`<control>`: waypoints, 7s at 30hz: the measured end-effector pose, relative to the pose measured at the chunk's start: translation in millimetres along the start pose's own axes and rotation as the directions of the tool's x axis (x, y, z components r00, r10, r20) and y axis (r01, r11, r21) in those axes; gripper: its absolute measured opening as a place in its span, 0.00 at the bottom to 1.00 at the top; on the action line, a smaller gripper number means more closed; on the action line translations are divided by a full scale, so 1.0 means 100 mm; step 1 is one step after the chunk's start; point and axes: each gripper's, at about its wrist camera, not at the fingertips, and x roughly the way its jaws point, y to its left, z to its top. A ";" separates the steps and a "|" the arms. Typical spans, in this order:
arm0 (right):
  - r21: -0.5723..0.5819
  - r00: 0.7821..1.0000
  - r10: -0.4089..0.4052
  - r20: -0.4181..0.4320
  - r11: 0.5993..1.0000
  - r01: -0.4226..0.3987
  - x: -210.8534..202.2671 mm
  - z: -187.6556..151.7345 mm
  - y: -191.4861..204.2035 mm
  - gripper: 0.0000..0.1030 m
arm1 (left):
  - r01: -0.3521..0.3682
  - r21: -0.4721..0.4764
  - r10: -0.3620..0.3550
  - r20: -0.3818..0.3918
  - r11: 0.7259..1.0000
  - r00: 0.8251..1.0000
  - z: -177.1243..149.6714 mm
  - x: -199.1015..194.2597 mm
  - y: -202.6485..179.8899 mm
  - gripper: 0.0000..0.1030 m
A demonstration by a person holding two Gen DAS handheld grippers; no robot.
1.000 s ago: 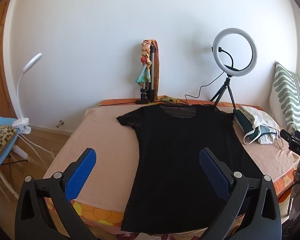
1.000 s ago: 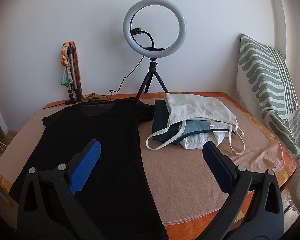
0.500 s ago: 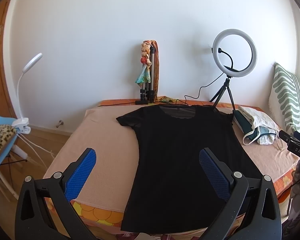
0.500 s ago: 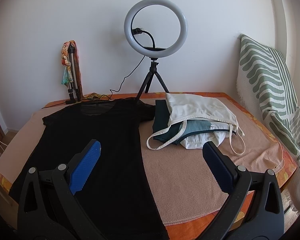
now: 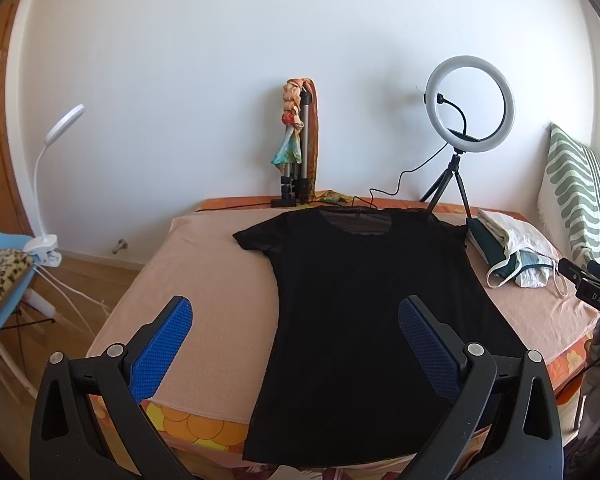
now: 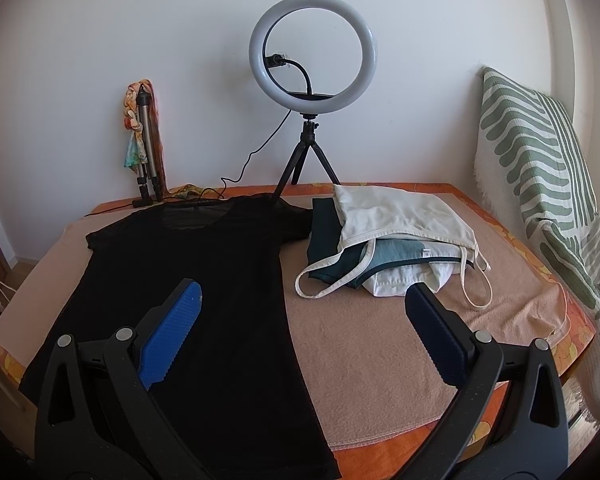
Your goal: Fold small clothes
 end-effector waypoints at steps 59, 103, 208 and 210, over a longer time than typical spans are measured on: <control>-0.178 0.695 0.405 -0.594 0.776 -0.605 2.64 0.78 4.50 0.62 | 0.079 -0.212 -0.157 -0.381 0.974 0.911 -1.27 0.85 0.72 0.52; -0.298 0.823 0.285 -0.492 0.833 -0.467 3.44 0.94 4.15 0.02 | 0.353 -0.274 -0.424 -0.274 0.895 0.863 -1.04 0.77 0.40 0.02; -0.052 0.814 0.357 -0.458 0.903 -0.426 3.34 1.23 -0.21 0.65 | 0.606 0.013 -0.554 -0.390 0.795 0.736 -1.01 0.93 -2.37 0.06; -0.075 0.812 0.336 -0.478 0.905 -0.419 3.47 1.16 -0.10 0.65 | 0.601 -0.009 -0.558 -0.385 0.799 0.735 -1.00 0.93 -2.33 0.06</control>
